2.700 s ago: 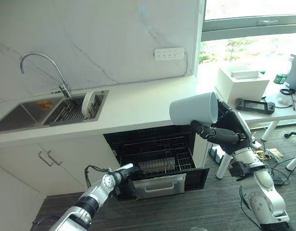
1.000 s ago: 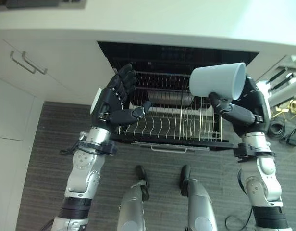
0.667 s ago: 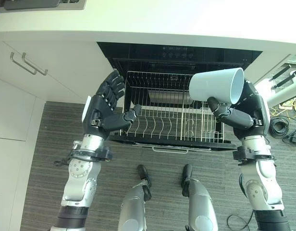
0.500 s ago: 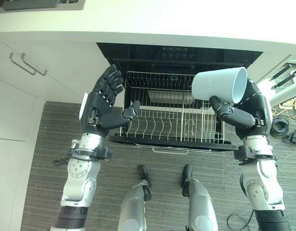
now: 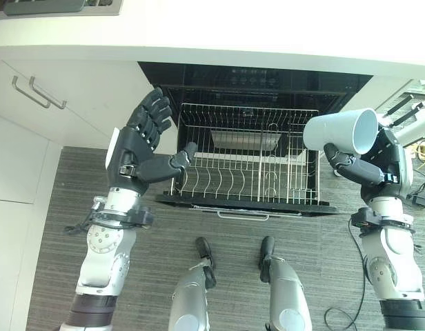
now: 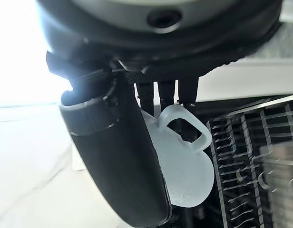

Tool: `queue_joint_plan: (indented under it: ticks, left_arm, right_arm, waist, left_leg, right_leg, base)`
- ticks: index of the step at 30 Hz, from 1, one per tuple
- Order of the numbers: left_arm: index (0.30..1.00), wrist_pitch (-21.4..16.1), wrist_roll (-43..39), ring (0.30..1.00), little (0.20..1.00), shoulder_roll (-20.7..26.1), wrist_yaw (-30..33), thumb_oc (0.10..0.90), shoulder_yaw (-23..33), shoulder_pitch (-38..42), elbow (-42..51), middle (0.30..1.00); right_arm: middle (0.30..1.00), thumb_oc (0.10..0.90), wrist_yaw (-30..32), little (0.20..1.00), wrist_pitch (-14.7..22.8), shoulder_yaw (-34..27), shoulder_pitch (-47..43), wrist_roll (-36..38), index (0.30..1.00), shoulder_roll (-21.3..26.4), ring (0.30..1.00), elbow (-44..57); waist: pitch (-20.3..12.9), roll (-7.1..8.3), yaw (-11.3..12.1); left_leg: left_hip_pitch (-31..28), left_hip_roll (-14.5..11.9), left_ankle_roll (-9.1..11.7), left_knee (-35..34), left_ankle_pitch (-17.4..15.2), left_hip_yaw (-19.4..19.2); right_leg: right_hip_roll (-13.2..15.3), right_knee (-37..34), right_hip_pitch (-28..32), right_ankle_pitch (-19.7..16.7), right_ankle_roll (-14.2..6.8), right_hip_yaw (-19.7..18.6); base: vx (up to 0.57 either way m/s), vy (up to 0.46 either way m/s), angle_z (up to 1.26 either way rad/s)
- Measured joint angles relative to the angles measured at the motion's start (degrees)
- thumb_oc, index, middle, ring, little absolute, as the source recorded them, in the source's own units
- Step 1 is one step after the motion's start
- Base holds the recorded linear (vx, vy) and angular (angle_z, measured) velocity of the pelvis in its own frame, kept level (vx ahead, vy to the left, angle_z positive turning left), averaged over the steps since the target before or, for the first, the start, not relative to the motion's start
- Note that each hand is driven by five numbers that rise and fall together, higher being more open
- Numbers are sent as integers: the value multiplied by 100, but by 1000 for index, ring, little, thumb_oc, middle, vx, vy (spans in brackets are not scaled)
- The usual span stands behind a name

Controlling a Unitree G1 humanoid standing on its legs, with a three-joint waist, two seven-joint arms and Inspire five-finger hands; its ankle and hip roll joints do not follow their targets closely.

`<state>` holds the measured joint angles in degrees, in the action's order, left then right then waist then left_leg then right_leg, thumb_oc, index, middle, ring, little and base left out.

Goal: Place the dishes in the dishwasher.

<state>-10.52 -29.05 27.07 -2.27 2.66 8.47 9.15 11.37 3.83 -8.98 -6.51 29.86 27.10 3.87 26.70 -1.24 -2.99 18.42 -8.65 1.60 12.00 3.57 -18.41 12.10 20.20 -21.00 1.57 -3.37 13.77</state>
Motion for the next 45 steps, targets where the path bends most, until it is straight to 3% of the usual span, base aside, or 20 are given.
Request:
queue_joint_plan:
  ticks: [5, 10, 17, 24, 30, 34, 45]
  left_arm:
    - [900, 2, -6, 900, 900, 153, 71, 800, -10, 158, -1, 900]
    - [900, 3, -12, 900, 900, 261, 66, 800, -15, 270, -1, 900]
    - [900, 16, -235, 900, 900, 559, 70, 800, -71, 569, -28, 900]
    - [900, 41, -454, 900, 900, 725, 68, 800, -128, 687, -99, 900]
    - [900, 137, -469, 900, 900, 972, 19, 800, -285, 784, -211, 900]
    - [900, 138, -670, 900, 900, 1120, 31, 800, -309, 880, -257, 900]
    - [900, 139, -704, 900, 900, 1233, -58, 800, -317, 889, -301, 900]
  right_arm:
    - [300, 400, 16, 300, -796, 34, -151, -59, 300, 360, 300, -249]
    - [300, 400, -63, 300, -1245, 220, -349, -70, 300, 496, 300, -662]
    - [300, 400, -312, 300, -1926, 734, -948, -317, 300, 858, 300, -1268]
    - [300, 400, -744, 300, -2668, 1082, -1562, -731, 300, 1660, 300, -2304]
    - [300, 400, -1068, 300, -2942, 1256, -2144, -717, 300, 2007, 300, -3042]
    - [300, 400, -959, 300, -3042, 1279, -2385, -755, 300, 2276, 300, -3398]
    - [300, 400, -1234, 300, -3188, 1470, -2483, -726, 300, 2309, 300, -3509]
  waist:
    - [-9, 17, 26]
    - [-61, 109, 56]
    - [-65, 117, 191]
    - [-65, 120, 354]
    - [-62, 128, 476]
    - [-62, 128, 491]
    - [-62, 127, 486]
  left_leg:
    - [5, -11, 0, 26, -1, 1]
    - [30, -22, 2, 65, -10, 8]
    - [51, -21, 27, 102, -25, 47]
    - [52, -20, 33, 165, -53, 140]
    - [51, -27, 30, 180, -55, 178]
    - [49, -18, 23, 205, -61, 248]
    - [50, -10, 14, 203, -65, 258]
  right_leg:
    - [-9, 3, 7, -18, 5, 1]
    - [-10, -4, 2, -35, 10, 3]
    - [-6, -60, 52, -103, 4, 50]
    - [-11, -144, 174, -142, -11, 129]
    - [-36, -183, 247, -182, -13, 176]
    - [-18, -258, 332, -188, -17, 252]
    - [-23, -311, 356, -205, -27, 265]
  base:
    - [-7, -27, 0]
    - [2, -31, 0]
    - [5, -43, 3]
    - [12, -34, 5]
    - [13, -29, 3]
    - [8, 3, 8]
    - [1, 1, 0]
